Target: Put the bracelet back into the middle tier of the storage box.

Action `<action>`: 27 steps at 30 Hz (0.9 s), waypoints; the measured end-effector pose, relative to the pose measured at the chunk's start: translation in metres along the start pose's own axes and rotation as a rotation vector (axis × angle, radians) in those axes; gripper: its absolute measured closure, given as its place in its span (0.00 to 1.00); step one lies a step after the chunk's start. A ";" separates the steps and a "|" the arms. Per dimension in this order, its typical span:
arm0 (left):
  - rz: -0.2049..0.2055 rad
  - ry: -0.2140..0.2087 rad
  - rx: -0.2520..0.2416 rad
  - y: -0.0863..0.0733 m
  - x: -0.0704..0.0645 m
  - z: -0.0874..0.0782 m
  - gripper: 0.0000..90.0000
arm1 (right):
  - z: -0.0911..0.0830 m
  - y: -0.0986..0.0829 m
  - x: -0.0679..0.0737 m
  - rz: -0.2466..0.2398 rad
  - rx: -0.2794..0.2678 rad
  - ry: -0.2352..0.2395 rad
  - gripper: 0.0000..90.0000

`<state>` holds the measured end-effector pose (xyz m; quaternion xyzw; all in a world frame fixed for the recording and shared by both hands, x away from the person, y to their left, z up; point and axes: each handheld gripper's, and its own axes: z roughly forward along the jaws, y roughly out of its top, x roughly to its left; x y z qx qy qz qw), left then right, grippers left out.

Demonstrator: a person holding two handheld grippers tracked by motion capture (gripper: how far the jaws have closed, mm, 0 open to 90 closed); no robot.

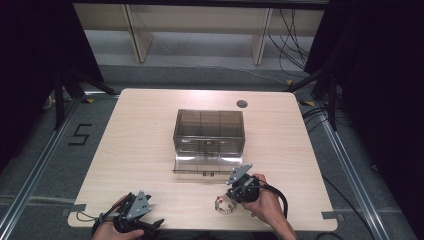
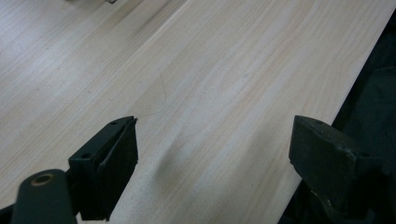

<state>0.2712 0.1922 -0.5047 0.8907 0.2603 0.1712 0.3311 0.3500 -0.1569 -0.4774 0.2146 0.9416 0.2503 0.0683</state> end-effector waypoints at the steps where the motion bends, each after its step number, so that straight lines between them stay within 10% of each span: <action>1: 0.000 0.000 0.000 0.000 0.000 0.000 0.17 | 0.000 0.000 0.000 0.000 0.000 0.000 0.93; 27: 0.006 0.006 0.003 0.000 0.001 0.000 0.17 | -0.052 0.011 0.001 -0.043 -0.069 -0.042 0.93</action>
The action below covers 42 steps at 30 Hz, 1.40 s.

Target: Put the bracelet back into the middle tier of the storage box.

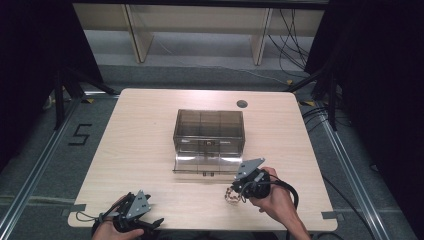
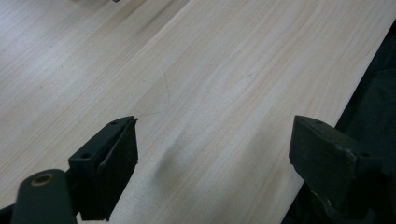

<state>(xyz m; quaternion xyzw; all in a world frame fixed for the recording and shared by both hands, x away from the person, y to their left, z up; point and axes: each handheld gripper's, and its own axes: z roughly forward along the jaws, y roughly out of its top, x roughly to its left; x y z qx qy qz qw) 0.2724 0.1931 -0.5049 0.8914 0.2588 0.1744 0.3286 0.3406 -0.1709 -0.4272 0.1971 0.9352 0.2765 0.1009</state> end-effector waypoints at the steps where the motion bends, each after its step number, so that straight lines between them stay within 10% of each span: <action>1: 0.002 -0.012 0.009 0.000 0.000 -0.001 0.17 | -0.004 0.002 -0.001 -0.007 0.010 -0.010 0.93; 42: 0.005 -0.006 0.012 0.000 0.001 -0.002 0.17 | -0.063 0.064 -0.022 -0.084 0.002 -0.027 0.93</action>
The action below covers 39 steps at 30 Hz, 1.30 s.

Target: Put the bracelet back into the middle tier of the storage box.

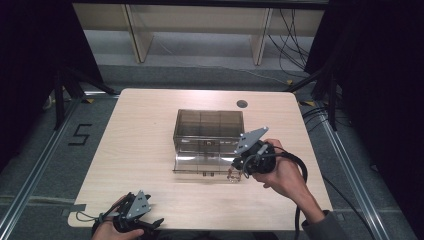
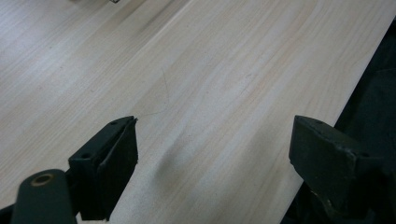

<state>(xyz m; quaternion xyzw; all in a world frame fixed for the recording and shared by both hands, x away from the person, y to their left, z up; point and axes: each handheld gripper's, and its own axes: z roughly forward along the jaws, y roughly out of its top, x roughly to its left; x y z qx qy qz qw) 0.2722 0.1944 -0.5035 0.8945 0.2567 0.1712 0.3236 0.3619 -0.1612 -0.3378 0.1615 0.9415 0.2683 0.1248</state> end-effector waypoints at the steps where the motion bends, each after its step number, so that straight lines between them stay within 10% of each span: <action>1: -0.002 0.001 -0.002 0.000 0.000 0.000 0.17 | -0.002 0.003 -0.001 0.008 0.007 0.004 0.93; 39: -0.023 -0.003 -0.022 0.000 -0.002 0.001 0.17 | 0.034 0.033 -0.044 0.034 0.125 0.024 0.93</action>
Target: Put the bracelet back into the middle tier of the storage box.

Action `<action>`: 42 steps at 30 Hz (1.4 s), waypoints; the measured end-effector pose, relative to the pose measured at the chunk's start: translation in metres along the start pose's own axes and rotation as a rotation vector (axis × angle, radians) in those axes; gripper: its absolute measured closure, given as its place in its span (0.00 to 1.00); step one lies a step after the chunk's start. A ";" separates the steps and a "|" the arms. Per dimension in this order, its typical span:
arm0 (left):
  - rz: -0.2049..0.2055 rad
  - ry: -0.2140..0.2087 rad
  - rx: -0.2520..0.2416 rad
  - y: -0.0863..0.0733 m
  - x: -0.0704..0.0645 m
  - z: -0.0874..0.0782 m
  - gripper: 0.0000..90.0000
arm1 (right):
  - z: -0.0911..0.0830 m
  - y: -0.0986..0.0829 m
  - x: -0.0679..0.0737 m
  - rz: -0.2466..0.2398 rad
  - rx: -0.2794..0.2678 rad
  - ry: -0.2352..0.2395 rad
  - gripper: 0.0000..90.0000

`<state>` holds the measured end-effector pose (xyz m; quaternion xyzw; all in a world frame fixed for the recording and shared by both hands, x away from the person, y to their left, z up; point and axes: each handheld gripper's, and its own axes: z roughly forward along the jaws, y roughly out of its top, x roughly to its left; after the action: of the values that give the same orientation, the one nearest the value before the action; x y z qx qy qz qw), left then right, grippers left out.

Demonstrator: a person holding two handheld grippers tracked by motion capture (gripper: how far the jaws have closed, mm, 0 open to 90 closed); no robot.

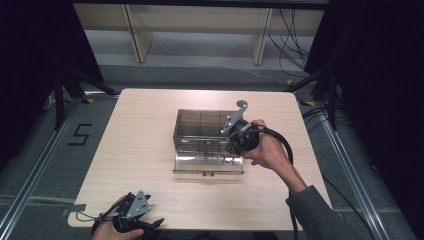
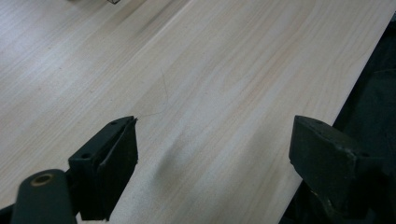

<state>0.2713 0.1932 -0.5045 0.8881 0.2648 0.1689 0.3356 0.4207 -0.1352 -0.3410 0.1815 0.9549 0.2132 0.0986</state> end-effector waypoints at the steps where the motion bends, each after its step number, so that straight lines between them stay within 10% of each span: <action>1: 0.000 0.000 0.000 0.000 0.000 0.000 0.17 | 0.000 0.000 0.000 0.000 0.000 0.000 0.93; 26: 0.004 -0.008 0.000 0.000 0.001 0.000 0.17 | 0.078 -0.030 -0.016 0.041 0.155 0.039 0.93; 42: -0.001 -0.002 -0.001 0.000 0.000 0.000 0.17 | 0.082 -0.034 -0.022 0.085 0.101 0.006 0.87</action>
<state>0.2713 0.1931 -0.5047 0.8881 0.2647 0.1682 0.3361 0.4523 -0.1413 -0.4266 0.2261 0.9561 0.1694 0.0773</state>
